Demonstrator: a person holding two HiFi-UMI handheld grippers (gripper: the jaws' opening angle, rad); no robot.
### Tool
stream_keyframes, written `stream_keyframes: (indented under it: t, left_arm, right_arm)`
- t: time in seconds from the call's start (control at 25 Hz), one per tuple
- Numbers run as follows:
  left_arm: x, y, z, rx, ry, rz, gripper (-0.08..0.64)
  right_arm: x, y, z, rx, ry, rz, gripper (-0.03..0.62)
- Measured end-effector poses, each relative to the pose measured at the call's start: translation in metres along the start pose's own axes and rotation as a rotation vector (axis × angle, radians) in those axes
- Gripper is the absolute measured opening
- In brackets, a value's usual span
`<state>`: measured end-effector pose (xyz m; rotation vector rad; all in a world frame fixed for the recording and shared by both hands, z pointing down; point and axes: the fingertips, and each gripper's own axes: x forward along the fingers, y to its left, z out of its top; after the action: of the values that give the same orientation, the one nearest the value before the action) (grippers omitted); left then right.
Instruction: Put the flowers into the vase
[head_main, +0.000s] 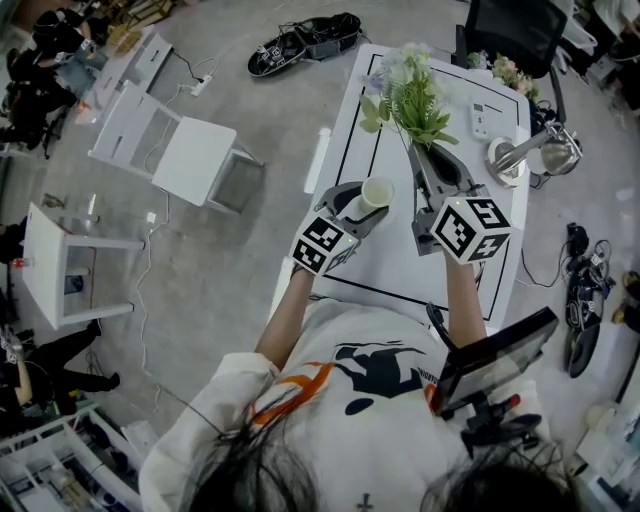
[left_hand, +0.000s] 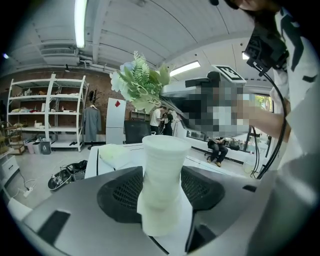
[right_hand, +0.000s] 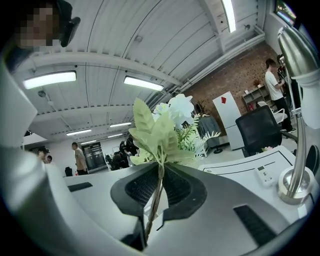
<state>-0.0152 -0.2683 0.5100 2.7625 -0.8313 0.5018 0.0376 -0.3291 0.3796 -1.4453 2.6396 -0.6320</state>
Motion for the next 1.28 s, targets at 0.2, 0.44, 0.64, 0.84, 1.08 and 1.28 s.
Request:
stream_keyframes:
  t: [0.2, 0.44, 0.64, 0.84, 1.08, 1.28]
  left_arm:
    - [-0.001, 0.001, -0.002, 0.007, 0.002, 0.0, 0.242]
    - [0.001, 0.001, -0.001, 0.005, 0.001, -0.005, 0.242]
    - [0.005, -0.001, -0.003, 0.003, -0.001, -0.018, 0.242]
    - [0.007, -0.003, -0.002, 0.006, -0.002, -0.024, 0.242]
    - [0.003, -0.005, -0.003, 0.008, -0.001, -0.036, 0.242]
    - [0.004, -0.008, -0.003, 0.013, 0.0, -0.045, 0.242]
  right_arm:
    - [0.007, 0.014, 0.005, -0.016, -0.031, 0.047, 0.032]
    - [0.01, 0.024, 0.015, -0.047, -0.087, 0.08, 0.032]
    - [0.013, 0.041, 0.03, -0.049, -0.218, 0.189, 0.032]
    - [0.015, 0.058, 0.026, -0.057, -0.297, 0.301, 0.032]
    - [0.025, 0.064, 0.018, -0.109, -0.301, 0.305, 0.032]
    - [0.029, 0.058, 0.013, -0.118, -0.287, 0.297, 0.032]
